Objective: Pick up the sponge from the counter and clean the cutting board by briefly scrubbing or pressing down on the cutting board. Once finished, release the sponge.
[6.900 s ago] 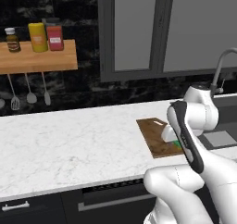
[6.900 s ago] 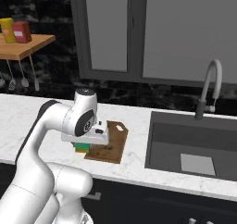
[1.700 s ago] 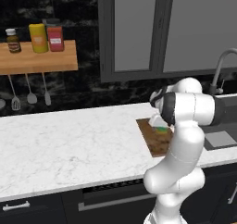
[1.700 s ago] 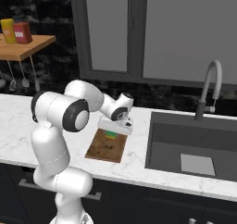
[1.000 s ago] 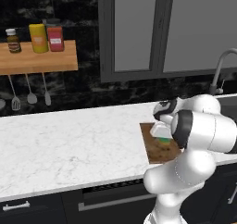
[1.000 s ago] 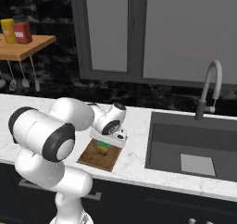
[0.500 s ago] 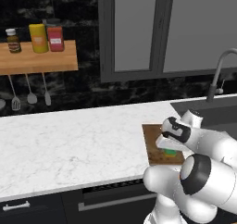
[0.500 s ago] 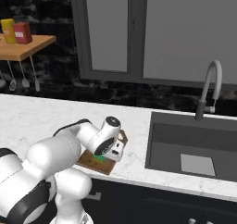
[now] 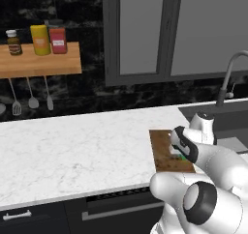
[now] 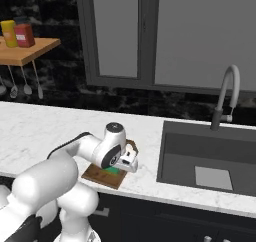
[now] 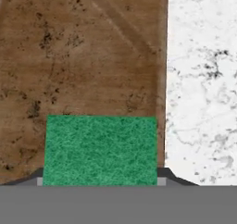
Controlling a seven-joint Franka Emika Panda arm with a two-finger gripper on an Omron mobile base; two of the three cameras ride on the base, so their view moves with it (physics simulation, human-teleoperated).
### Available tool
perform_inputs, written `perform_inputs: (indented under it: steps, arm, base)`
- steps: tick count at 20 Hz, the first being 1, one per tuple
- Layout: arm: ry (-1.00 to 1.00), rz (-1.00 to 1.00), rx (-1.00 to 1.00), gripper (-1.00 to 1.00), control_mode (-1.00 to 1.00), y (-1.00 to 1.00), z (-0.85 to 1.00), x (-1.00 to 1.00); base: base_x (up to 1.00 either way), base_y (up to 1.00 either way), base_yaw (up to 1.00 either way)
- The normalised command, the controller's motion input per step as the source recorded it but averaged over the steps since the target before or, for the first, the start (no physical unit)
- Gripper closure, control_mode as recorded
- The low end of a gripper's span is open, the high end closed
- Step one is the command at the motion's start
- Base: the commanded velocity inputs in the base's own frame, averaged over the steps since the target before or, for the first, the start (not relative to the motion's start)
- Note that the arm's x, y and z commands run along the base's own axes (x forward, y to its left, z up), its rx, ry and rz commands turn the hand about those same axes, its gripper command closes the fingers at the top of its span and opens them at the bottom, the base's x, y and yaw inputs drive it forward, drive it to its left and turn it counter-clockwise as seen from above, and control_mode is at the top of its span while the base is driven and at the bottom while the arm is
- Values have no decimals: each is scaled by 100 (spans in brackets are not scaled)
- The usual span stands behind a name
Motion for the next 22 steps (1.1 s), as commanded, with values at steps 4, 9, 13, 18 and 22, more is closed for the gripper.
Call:
perform_inputs:
  steps: [4,9,13,18,22]
  arm:
    - [-12,-7,-20,100,-100,0,-34,-42]
    - [-5,-1,-8,100,-100,7,-40,16]
    - [0,1,5,100,-100,12,-38,93]
    - [5,6,19,100,-100,1,-28,100]
    - [7,9,20,100,-100,0,-20,100]
  base:
    - [0,0,0]
    - [0,0,0]
    - [0,0,0]
    - [0,0,0]
    - [0,0,0]
